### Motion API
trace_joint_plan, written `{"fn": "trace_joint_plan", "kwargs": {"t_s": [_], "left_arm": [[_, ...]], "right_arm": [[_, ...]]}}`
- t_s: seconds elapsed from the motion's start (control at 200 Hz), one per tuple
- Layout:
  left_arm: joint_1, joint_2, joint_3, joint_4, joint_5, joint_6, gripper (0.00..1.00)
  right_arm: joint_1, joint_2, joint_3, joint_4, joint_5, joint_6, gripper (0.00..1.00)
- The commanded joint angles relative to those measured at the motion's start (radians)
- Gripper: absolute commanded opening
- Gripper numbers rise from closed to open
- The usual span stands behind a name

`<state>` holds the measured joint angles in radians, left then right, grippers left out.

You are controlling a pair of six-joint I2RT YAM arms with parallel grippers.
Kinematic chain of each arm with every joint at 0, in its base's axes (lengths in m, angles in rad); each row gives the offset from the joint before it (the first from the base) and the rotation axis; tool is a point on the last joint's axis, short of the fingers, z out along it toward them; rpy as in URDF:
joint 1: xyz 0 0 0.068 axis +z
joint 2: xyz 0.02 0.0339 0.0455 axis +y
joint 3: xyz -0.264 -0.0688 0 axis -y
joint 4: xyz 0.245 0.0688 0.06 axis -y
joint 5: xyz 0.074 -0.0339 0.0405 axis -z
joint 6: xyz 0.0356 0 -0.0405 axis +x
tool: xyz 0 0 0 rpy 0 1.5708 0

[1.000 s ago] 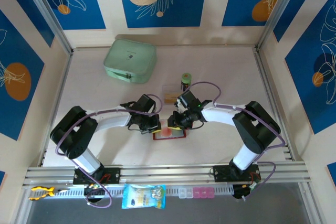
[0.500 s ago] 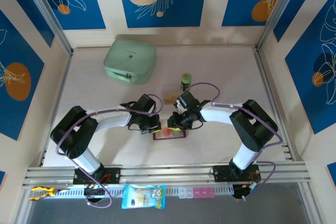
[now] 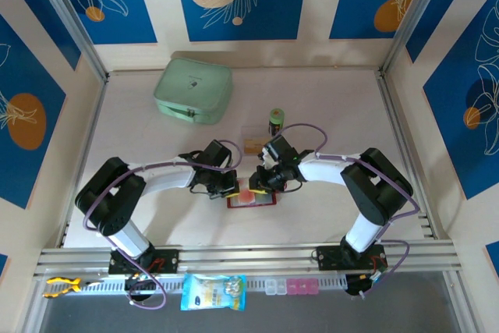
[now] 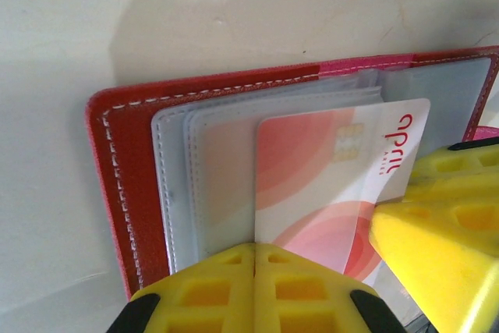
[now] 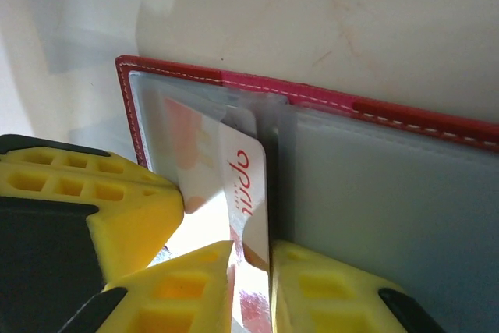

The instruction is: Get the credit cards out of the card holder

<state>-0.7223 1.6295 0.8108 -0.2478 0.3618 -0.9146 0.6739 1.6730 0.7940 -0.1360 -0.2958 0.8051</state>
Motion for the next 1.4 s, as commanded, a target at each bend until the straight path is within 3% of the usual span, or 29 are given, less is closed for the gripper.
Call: {"fn": "trace_joint_plan", "kwargs": {"t_s": [0.0, 0.275, 0.825, 1.395], "left_arm": [[-0.006, 0.028, 0.005, -0.049, -0.026, 0.012, 0.02], [-0.006, 0.024, -0.001, -0.045, -0.025, 0.008, 0.02], [-0.006, -0.009, -0.033, -0.038, -0.032, -0.006, 0.02], [-0.005, -0.029, -0.037, -0.028, -0.030, -0.016, 0.03]], "right_arm": [[-0.005, -0.018, -0.015, 0.008, -0.026, 0.007, 0.17], [-0.018, -0.059, -0.027, -0.024, -0.011, -0.009, 0.11], [-0.042, -0.155, 0.021, -0.222, 0.078, -0.108, 0.09], [-0.045, -0.196, 0.094, -0.310, 0.095, -0.196, 0.05]]}}
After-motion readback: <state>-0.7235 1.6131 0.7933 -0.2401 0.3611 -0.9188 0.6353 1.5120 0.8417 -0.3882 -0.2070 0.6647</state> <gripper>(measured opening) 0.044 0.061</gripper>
